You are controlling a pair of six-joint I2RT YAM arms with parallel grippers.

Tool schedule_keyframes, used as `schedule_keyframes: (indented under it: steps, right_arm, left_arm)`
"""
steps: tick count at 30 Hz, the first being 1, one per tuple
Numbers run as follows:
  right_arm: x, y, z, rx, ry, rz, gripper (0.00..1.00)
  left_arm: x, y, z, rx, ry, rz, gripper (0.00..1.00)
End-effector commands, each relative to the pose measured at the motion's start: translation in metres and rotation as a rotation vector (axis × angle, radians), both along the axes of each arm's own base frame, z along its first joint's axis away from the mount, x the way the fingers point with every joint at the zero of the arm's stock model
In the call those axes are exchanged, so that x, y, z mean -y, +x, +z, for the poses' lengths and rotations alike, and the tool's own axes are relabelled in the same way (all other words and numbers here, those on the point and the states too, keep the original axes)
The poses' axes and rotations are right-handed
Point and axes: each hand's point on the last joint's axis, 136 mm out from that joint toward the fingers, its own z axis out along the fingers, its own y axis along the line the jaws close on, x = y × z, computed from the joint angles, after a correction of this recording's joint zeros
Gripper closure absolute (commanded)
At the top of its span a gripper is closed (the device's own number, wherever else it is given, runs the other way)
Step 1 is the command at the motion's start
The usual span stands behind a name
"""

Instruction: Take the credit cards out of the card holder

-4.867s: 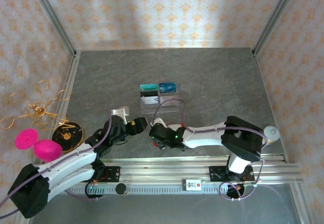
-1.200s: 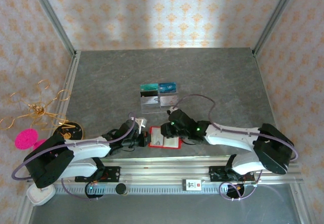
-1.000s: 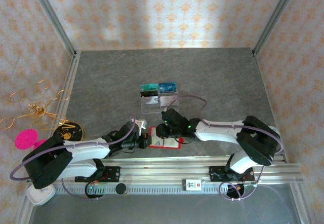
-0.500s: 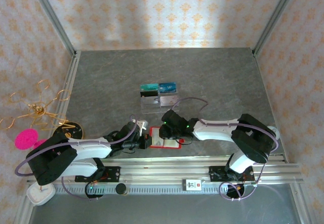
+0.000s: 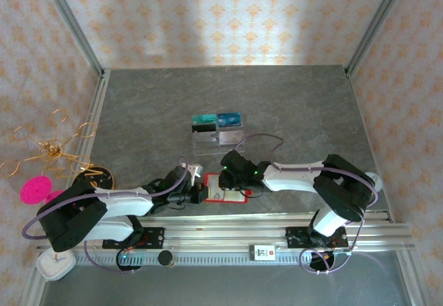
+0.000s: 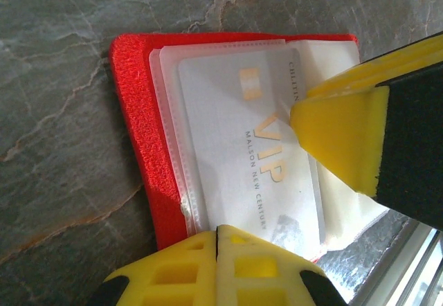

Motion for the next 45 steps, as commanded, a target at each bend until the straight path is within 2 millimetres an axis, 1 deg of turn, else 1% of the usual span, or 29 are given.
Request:
schedule_keyframes:
  steps: [1, 5, 7, 9, 13, 17, 21, 24, 29, 31, 33, 35, 36, 39, 41, 43, 45]
  right_arm:
    - [0.010, -0.005, -0.003, -0.003, 0.000, -0.016, 0.82]
    - [0.010, -0.008, -0.005, -0.019, 0.040, -0.011, 0.84]
    - [0.010, -0.010, -0.007, -0.025, 0.052, -0.013, 0.87]
    - [0.010, -0.012, -0.008, -0.028, 0.071, -0.011, 0.88]
    - [0.008, -0.013, -0.008, -0.032, 0.086, -0.005, 1.00]
    - [0.015, -0.011, -0.002, -0.009, 0.082, -0.029, 1.00]
    - [0.031, -0.011, -0.002, -0.013, 0.066, -0.066, 1.00]
    - [0.039, -0.013, -0.002, -0.015, 0.053, -0.073, 1.00]
    - [0.045, -0.014, 0.000, -0.012, 0.041, -0.076, 1.00]
    - [0.045, -0.013, 0.001, -0.010, 0.034, -0.073, 1.00]
    - [0.044, -0.013, 0.001, -0.005, 0.033, -0.064, 1.00]
    - [0.042, -0.012, 0.001, 0.000, 0.024, -0.046, 1.00]
    - [0.041, -0.011, 0.002, 0.004, 0.026, -0.045, 1.00]
    - [0.040, -0.010, 0.002, 0.015, 0.034, -0.038, 1.00]
    - [0.040, -0.010, 0.002, 0.017, 0.032, -0.031, 1.00]
    - [0.039, -0.011, 0.002, 0.019, 0.037, -0.025, 1.00]
    - [0.039, -0.011, 0.003, 0.023, 0.043, -0.021, 1.00]
  left_arm:
    - [-0.003, -0.011, -0.010, -0.040, 0.014, -0.018, 1.00]
    - [-0.003, -0.012, -0.011, -0.044, 0.014, -0.015, 1.00]
    - [-0.003, -0.012, -0.012, -0.046, 0.014, -0.014, 1.00]
    - [-0.004, -0.012, -0.012, -0.045, 0.014, -0.015, 1.00]
    - [-0.003, -0.012, -0.012, -0.045, 0.016, -0.016, 1.00]
    - [-0.003, -0.013, -0.013, -0.052, 0.020, -0.018, 1.00]
    - [-0.005, -0.014, -0.013, -0.055, 0.023, -0.014, 1.00]
    - [-0.005, -0.014, -0.013, -0.055, 0.021, -0.014, 1.00]
    - [-0.004, -0.014, -0.010, -0.051, 0.015, -0.017, 1.00]
    - [-0.003, -0.012, -0.004, -0.036, 0.016, -0.026, 1.00]
    - [0.001, -0.009, 0.010, -0.002, -0.018, -0.027, 1.00]
    - [0.003, -0.003, 0.026, 0.038, -0.044, -0.020, 0.88]
    - [0.005, -0.001, 0.036, 0.066, -0.058, -0.022, 0.87]
    - [0.013, 0.007, 0.061, 0.143, -0.118, -0.022, 0.86]
    - [0.020, 0.011, 0.067, 0.164, -0.127, -0.039, 0.87]
    - [0.027, 0.013, 0.061, 0.151, -0.102, -0.065, 0.89]
    - [0.032, 0.014, 0.050, 0.129, -0.081, -0.084, 0.92]
